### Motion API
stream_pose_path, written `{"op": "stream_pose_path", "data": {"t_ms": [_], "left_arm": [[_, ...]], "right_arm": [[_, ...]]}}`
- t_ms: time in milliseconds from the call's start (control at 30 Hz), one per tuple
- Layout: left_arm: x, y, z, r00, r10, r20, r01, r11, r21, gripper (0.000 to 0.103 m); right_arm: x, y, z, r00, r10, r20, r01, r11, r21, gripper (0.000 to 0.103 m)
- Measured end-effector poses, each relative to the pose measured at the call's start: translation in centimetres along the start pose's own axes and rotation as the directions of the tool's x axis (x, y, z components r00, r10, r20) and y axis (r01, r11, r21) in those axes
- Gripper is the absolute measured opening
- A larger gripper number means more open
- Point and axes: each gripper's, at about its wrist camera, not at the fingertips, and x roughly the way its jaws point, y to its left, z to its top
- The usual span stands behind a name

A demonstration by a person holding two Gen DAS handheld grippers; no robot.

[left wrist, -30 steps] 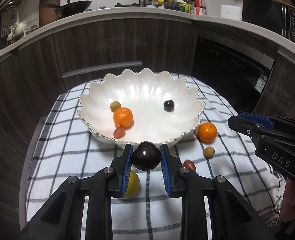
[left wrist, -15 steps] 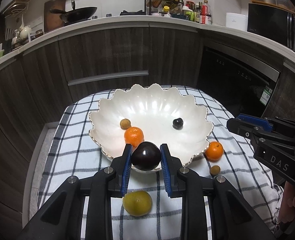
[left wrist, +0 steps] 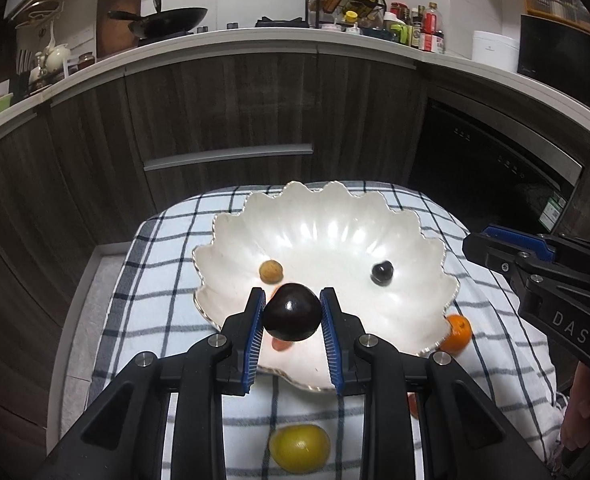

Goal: Organize fruits
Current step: 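Lift and carry the dark plum in left tool over the bowl while right tool carries the blueberry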

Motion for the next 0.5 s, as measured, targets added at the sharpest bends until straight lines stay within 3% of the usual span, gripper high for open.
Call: {"op": "stream_pose_path", "data": {"t_ms": [500], "left_arm": [[3.5, 2.8, 2.4, 1.000, 0.028, -0.009, -0.029, 0.999, -0.043, 0.028]], "right_arm": [[3.9, 0.5, 3.5, 1.000, 0.012, -0.002, -0.012, 1.000, -0.015, 0.023]]}}
